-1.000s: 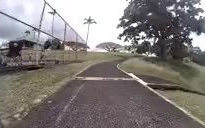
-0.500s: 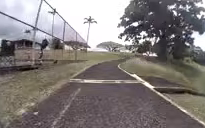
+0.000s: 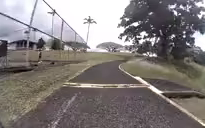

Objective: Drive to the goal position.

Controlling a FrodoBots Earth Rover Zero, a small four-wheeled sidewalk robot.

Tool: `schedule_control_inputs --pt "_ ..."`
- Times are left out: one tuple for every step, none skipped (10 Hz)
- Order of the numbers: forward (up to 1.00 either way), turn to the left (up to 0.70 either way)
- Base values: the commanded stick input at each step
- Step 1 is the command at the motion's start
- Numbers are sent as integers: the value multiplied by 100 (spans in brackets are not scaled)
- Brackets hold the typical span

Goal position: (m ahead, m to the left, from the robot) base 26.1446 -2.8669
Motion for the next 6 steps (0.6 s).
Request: schedule_control_inputs --pt "70 0" --pt "70 1" --pt "70 1" --pt "70 1" --pt "70 -1" --pt "70 -18"
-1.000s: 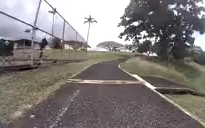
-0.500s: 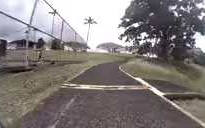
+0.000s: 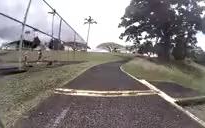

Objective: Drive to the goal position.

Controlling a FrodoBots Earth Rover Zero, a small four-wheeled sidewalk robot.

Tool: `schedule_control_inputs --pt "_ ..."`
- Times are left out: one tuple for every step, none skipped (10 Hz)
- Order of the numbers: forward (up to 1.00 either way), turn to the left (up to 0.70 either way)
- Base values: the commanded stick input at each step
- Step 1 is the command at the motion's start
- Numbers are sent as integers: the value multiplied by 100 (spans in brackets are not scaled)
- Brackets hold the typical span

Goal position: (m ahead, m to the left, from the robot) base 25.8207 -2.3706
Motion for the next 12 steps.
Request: schedule_control_inputs --pt "70 -33" --pt "70 -27" --pt "70 1" --pt "70 1" --pt "70 1" --pt "70 1" --pt "70 1" --pt "70 1" --pt "70 1" --pt "70 1" --pt "70 1" --pt "70 1"
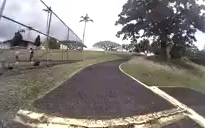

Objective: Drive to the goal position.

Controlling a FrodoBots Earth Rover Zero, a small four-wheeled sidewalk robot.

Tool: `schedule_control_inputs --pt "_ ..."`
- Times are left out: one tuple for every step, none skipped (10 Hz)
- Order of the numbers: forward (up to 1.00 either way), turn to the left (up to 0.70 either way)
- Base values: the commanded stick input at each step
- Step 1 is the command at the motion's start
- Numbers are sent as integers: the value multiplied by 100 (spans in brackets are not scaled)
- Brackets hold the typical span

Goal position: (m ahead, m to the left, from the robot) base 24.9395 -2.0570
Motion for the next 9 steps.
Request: schedule_control_inputs --pt "70 1" --pt "70 1" --pt "70 1" --pt "70 1" --pt "70 -7" --pt "70 -24" --pt "70 -33" --pt "70 -3" --pt "70 -1"
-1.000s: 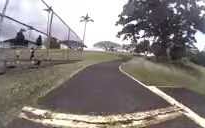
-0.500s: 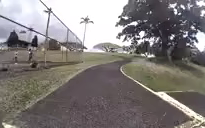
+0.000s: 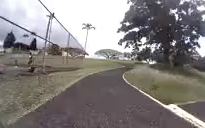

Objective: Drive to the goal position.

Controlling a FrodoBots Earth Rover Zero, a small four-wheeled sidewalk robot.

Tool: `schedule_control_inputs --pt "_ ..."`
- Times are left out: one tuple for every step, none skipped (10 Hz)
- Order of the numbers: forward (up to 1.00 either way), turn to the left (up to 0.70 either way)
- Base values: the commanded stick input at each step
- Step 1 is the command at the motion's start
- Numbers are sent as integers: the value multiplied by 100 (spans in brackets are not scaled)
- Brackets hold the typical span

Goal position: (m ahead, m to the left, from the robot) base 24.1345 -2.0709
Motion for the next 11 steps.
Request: schedule_control_inputs --pt "70 -1" --pt "70 -1" --pt "70 -1" --pt "70 -1" --pt "70 -1" --pt "70 -1" --pt "70 -1" --pt "70 -1" --pt "70 -1" --pt "70 -1" --pt "70 -1"
